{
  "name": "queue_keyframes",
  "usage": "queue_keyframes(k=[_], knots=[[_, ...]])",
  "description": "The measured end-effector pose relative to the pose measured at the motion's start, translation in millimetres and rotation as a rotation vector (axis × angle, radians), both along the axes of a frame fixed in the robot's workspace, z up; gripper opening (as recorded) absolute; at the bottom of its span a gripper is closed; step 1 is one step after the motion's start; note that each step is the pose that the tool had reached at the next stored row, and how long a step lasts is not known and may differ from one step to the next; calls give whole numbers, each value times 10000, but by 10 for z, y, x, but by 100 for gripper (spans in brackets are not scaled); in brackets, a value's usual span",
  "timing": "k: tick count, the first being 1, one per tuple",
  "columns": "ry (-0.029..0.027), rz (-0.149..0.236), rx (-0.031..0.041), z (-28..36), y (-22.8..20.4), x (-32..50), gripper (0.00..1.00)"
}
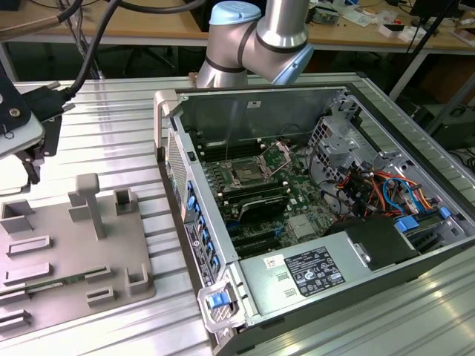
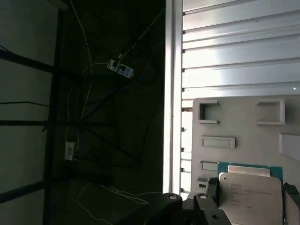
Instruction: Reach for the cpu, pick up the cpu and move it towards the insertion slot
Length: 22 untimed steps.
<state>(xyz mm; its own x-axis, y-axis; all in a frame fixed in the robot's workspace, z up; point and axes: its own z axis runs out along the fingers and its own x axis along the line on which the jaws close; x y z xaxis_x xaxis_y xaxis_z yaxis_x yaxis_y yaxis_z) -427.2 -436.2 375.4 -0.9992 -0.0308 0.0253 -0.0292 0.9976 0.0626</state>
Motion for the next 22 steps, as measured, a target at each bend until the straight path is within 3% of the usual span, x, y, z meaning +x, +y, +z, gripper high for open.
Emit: queue_keyframes(k=[8, 22], knots=[[0, -1, -18, 1, 1, 115, 55], [1, 0, -19, 1, 0, 120, 55]])
